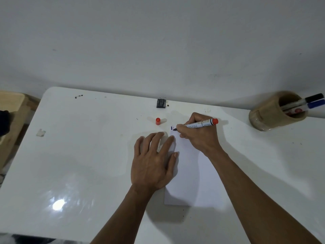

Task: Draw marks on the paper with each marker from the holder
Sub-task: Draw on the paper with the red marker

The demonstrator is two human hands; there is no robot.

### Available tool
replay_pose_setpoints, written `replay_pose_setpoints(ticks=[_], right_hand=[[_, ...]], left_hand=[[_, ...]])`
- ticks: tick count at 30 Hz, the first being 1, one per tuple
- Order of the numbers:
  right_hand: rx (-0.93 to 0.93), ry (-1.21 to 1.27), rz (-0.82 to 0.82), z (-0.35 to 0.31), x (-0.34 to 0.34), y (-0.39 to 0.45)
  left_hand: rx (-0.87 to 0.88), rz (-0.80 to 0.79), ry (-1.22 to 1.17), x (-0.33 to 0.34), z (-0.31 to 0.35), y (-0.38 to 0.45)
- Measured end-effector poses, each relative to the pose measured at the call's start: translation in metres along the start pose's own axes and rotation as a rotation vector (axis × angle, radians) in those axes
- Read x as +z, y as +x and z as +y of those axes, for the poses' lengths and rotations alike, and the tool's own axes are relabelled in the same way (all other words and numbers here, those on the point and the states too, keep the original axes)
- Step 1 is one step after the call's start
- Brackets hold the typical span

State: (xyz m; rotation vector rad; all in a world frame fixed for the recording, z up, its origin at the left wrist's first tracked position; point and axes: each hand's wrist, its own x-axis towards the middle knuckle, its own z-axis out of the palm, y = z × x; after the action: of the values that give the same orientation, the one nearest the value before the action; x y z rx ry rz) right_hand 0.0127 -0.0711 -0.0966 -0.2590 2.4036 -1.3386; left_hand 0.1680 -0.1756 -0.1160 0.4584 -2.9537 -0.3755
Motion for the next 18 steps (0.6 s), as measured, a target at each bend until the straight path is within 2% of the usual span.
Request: replay_pose_setpoints(ticks=[8,13,18], right_hand=[[-0.001,-0.009,-0.017,-0.002,0.0,-0.001],[0.132,0.378,0.003,-0.013,-0.014,-0.002],[0.175,0.611,0.01,-0.02,-0.024,-0.022]], left_hand=[[0.016,0.034,0.0,0.002,0.0,0.0],[0.008,0.041,-0.012,0.002,0.001,0.0],[0.01,0.029,-0.034,-0.002,0.002,-0.001]])
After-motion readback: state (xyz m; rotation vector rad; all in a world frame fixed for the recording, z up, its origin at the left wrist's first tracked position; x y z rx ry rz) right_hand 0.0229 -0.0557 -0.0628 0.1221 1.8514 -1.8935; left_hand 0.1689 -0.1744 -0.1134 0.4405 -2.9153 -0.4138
